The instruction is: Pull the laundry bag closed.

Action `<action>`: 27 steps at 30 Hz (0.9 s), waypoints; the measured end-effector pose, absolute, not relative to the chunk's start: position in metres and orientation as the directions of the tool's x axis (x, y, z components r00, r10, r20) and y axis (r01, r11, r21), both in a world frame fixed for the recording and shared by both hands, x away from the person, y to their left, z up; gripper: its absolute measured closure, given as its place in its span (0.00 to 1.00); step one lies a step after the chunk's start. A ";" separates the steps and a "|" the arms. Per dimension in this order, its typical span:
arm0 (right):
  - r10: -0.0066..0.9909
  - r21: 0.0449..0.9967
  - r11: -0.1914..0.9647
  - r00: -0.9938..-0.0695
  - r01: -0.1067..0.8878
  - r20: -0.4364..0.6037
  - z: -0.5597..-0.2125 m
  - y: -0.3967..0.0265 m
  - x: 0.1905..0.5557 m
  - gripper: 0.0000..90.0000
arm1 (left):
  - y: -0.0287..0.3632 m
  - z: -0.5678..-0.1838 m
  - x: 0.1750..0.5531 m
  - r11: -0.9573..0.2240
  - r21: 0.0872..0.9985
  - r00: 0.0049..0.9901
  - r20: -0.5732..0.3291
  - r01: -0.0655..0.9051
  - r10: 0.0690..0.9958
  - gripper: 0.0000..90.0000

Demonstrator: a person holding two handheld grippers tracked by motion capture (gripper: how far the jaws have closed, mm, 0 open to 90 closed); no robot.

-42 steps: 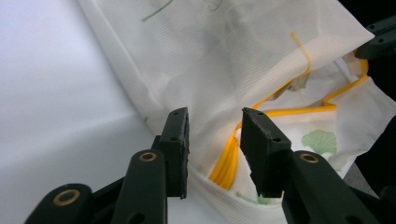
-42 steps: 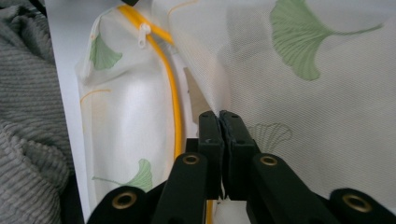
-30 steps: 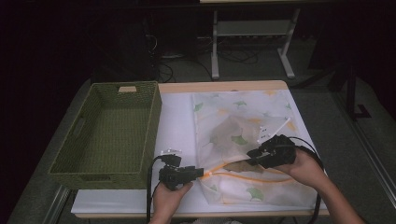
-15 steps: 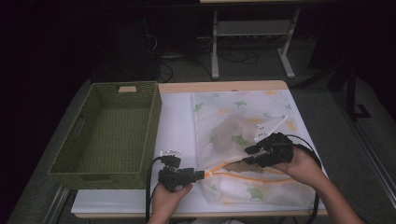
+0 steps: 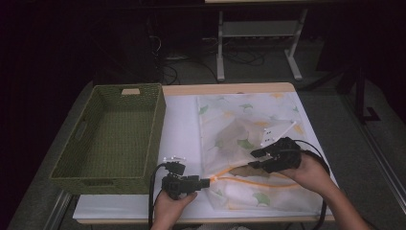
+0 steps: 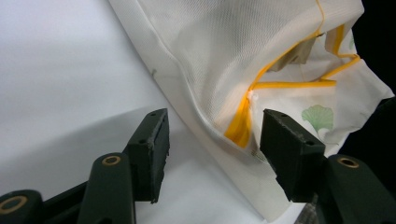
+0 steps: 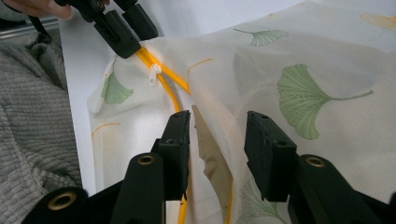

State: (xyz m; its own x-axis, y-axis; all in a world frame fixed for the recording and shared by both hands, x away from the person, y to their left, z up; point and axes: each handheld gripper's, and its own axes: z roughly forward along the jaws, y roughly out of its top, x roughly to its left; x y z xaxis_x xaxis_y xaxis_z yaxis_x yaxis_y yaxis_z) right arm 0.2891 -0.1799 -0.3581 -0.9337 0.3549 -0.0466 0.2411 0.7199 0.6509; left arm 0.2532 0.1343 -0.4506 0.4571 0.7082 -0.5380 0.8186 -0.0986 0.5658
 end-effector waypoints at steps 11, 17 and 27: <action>0.315 0.656 0.726 -0.948 0.208 -0.047 -0.364 -0.161 0.287 0.70 | 0.118 -0.458 0.255 -0.121 0.517 0.450 -0.578 0.847 0.681 0.50; 0.304 0.651 0.732 -0.952 0.202 -0.046 -0.367 -0.153 0.286 0.69 | 0.112 -0.461 0.255 -0.130 0.509 0.454 -0.587 0.851 0.670 0.69; 0.289 0.644 0.742 -0.956 0.186 -0.057 -0.371 -0.145 0.280 0.70 | 0.136 -0.460 0.248 -0.137 0.515 0.473 -0.608 0.846 0.638 0.79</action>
State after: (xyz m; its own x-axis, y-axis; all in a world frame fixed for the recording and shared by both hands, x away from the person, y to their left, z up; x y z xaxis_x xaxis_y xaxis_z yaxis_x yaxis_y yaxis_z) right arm 0.2800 -0.1452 -0.3705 -0.9555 0.2893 -0.0574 0.1861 0.7422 0.6438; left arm 0.2482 0.1362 -0.4605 0.4732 0.6379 -0.6076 0.8461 -0.1369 0.5152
